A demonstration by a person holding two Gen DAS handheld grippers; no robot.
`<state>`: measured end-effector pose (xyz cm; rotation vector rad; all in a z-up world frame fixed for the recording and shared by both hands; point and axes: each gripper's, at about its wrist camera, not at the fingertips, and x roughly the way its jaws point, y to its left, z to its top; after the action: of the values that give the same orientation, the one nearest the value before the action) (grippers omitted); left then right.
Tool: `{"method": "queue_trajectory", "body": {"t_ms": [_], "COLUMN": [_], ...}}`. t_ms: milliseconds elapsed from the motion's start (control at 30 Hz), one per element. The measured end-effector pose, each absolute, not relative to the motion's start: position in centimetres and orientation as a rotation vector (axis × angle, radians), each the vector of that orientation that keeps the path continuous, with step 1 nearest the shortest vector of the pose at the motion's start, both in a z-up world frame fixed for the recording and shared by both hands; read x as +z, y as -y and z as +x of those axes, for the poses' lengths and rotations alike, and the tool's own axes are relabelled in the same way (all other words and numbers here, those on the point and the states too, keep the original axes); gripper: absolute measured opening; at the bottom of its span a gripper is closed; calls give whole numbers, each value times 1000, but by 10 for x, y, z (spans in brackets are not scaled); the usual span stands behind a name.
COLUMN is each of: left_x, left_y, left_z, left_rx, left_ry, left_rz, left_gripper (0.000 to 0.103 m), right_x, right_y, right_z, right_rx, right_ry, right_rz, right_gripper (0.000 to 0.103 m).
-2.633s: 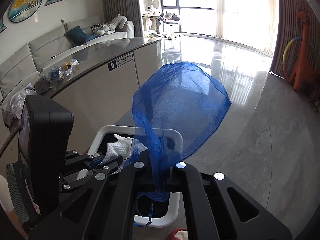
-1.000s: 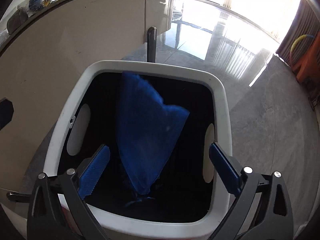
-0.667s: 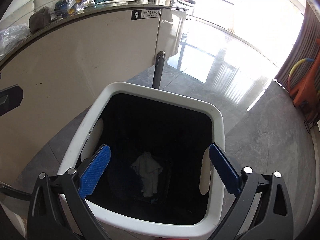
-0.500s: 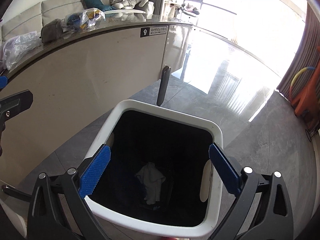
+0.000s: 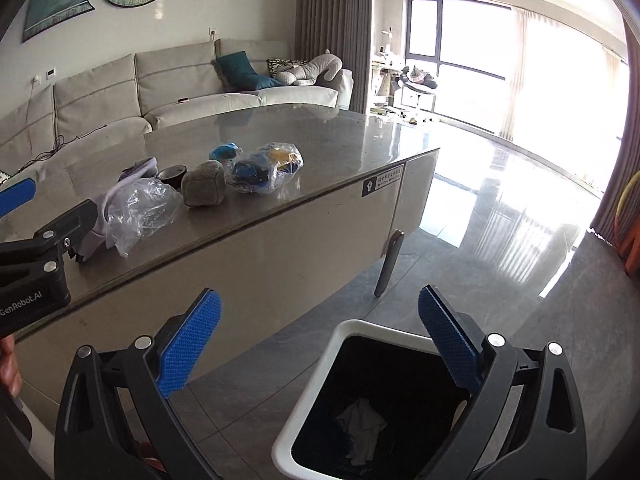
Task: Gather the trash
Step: 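Move both grippers back toward the grey sock and clear plastic bag, then grasp the grey sock with the left gripper while the right gripper grasps the plastic bag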
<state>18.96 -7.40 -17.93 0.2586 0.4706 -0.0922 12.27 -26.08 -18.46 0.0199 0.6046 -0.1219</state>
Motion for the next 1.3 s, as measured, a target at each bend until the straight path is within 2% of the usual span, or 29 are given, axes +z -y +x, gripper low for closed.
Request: {"method": "queue_trajectory", "body": {"t_ms": [467,933,1000,1067,1100,1133,1167,1300], "left_x": [-187,-209,-207,-207,-207,-208,-209,-207], "left_y": [26,39,37,35,34,31,30,23], "left_z": [240,247,244,243,243,244,244,243], "left_rx": [-4,-51,-63,-67,-81,-100,-107,-116], "left_ry": [-592,-642,-636,-641,-646,-661,-669,-669], "left_rz": [176,191,185,186,173,154,133,114], "left_gripper": [98,96,74,60,44,38,38,23], "right_x": [-144,-152,-152,-153,-153,-154,-155,-159], "right_y": [209,208,205,203,203,202,201,195], "right_z": [172,182,181,180,181,181,182,186], "right_rx": [21,7,1,2,5,8,12,50], "right_ry": [-517,-512,-506,-505,-507,-509,-514,-533], "right_rz": [-59,-4,-23,-31,-29,-25,-21,-6], "right_gripper": [98,98,98,98,98,98,98,98]}}
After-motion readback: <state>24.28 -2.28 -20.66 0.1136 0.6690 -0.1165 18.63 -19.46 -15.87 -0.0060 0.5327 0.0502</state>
